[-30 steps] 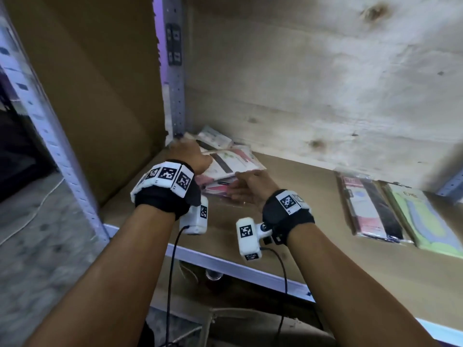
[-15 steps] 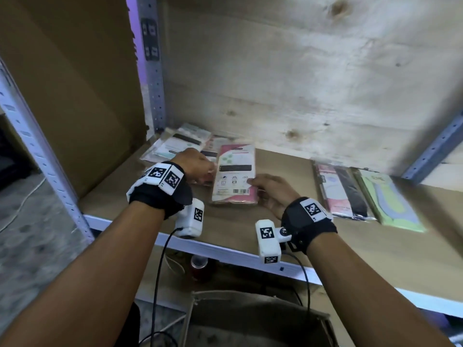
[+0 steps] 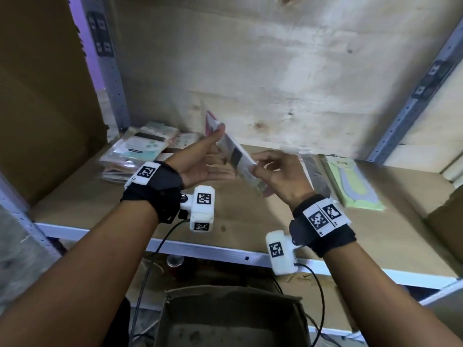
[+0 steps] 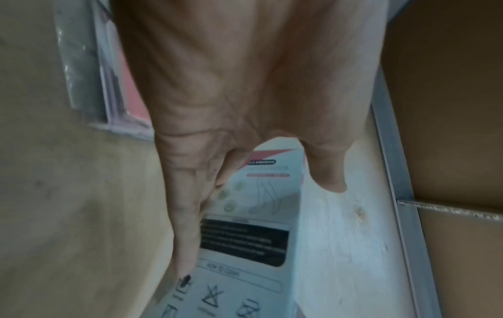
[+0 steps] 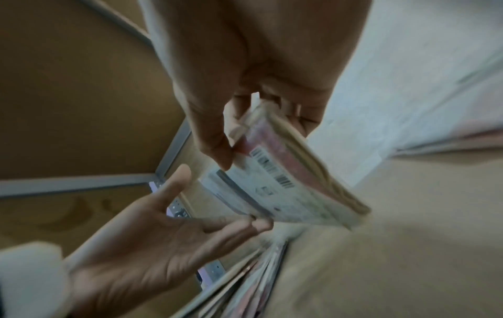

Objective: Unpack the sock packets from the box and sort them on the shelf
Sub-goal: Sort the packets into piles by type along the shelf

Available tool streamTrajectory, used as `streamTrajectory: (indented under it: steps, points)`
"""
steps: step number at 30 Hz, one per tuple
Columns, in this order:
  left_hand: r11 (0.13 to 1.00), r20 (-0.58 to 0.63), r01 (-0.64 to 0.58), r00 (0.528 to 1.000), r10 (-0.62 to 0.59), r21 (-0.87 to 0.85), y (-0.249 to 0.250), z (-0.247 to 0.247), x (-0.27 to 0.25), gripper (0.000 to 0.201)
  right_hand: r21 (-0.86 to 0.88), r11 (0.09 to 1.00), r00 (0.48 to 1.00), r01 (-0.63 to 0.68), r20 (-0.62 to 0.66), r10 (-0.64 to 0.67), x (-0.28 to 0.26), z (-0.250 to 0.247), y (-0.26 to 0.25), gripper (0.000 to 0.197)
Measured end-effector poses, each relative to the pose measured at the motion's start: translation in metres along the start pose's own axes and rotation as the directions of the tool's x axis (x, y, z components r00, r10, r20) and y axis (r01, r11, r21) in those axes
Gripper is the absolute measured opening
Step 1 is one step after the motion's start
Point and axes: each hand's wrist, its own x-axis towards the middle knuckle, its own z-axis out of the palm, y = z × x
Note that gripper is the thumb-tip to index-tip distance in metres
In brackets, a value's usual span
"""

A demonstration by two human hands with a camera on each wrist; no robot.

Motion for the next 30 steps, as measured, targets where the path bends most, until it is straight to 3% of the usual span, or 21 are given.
streamTrajectory:
  steps: [4, 7, 12, 17, 19, 25, 30]
  points:
    - [0.993, -0.018, 0.003, 1.0, -0.005, -0.12, -0.003, 0.004, 0.011, 0.075, -0.236, 0.954, 0.983, 0.185, 0.039, -0.18, -0.005, -0.003, 0.009, 0.025]
    - [0.983, -0.078, 0.021, 0.996, -0.035, -0.184, -0.01, 0.002, 0.019, 0.05, -0.287, 0.939, 0.982, 0.187, 0.065, -0.175, -0.006, -0.006, 0.021, 0.03]
    - [0.994, -0.191, 0.016, 0.981, -0.037, -0.108, -0.018, -0.004, 0.03, 0.011, -0.116, 0.986, 0.991, 0.119, 0.072, -0.111, -0.004, -0.019, 0.043, 0.023]
    - [0.997, -0.254, 0.027, 0.966, -0.044, -0.072, -0.019, -0.005, 0.036, 0.012, 0.069, 0.994, 0.988, 0.087, -0.132, -0.078, 0.014, -0.038, 0.052, 0.011]
    - [0.996, -0.263, 0.022, 0.964, -0.046, -0.091, -0.02, -0.001, 0.036, 0.014, 0.105, 0.993, 0.988, 0.046, -0.155, -0.03, 0.017, -0.041, 0.059, 0.009]
    - [0.994, -0.27, 0.014, 0.962, -0.042, -0.105, -0.027, 0.01, 0.037, 0.025, 0.235, 0.951, 0.98, -0.199, 0.018, 0.201, 0.014, -0.032, 0.069, 0.003]
    - [0.999, -0.243, 0.024, 0.969, -0.033, -0.039, -0.038, 0.018, 0.04, 0.028, 0.285, 0.897, 0.937, -0.337, 0.191, 0.291, 0.004, -0.026, 0.07, 0.037]
